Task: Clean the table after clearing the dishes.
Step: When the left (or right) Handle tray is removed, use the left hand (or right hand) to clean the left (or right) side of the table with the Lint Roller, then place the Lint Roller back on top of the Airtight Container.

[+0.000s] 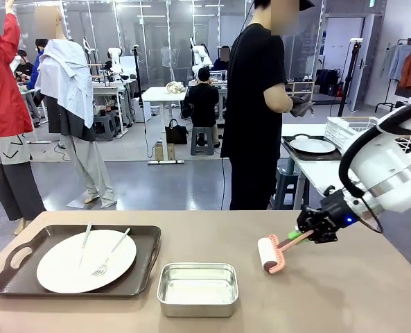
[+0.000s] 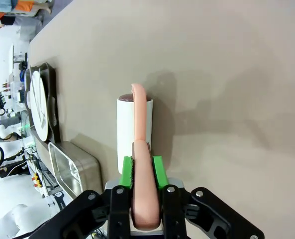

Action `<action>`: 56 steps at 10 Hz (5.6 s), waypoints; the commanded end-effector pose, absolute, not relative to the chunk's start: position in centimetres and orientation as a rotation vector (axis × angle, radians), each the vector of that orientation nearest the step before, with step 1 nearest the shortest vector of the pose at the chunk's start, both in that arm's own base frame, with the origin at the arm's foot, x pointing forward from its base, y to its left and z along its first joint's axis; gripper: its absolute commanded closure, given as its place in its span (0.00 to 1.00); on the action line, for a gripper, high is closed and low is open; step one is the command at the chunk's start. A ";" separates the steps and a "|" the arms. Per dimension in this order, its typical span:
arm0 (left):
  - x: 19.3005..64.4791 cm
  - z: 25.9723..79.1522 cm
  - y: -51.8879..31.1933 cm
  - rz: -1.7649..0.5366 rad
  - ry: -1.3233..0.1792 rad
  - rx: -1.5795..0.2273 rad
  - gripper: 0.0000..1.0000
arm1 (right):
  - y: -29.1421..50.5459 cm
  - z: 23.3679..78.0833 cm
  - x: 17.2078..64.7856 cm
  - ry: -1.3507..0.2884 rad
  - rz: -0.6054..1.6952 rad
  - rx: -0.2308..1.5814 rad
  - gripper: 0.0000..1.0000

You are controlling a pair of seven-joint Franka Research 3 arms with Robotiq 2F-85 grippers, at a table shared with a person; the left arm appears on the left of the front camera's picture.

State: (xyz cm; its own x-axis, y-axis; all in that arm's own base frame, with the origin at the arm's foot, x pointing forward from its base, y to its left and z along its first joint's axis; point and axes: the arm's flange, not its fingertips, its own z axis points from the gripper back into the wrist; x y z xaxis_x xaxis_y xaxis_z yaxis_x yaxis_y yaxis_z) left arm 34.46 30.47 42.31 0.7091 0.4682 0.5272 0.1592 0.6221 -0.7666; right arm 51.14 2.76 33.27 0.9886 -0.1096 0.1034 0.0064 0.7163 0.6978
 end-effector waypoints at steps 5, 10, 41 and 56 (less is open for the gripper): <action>34.3 42.5 30.7 0.194 -0.790 -0.912 0.00 | -4.8 34.3 50.4 -0.075 -0.140 0.294 0.80; 34.3 42.5 30.7 0.194 -0.790 -0.912 0.00 | -5.0 38.1 49.5 0.014 -0.148 -0.014 0.80; 34.3 42.5 30.7 0.194 -0.790 -0.912 0.00 | 17.1 55.8 48.8 -0.395 0.479 -0.455 0.80; 34.3 42.5 30.7 0.194 -0.790 -0.912 0.00 | 35.0 53.6 36.3 -0.382 1.424 0.079 0.80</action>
State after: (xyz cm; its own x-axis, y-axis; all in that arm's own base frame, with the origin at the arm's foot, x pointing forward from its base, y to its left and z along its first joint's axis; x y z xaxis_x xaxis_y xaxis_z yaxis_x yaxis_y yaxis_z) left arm 34.46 30.48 42.32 0.7090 0.4683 0.5273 0.1593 0.6220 -0.7666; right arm 36.32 34.71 53.55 0.1023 0.9532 0.2845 -0.9764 0.1510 -0.1547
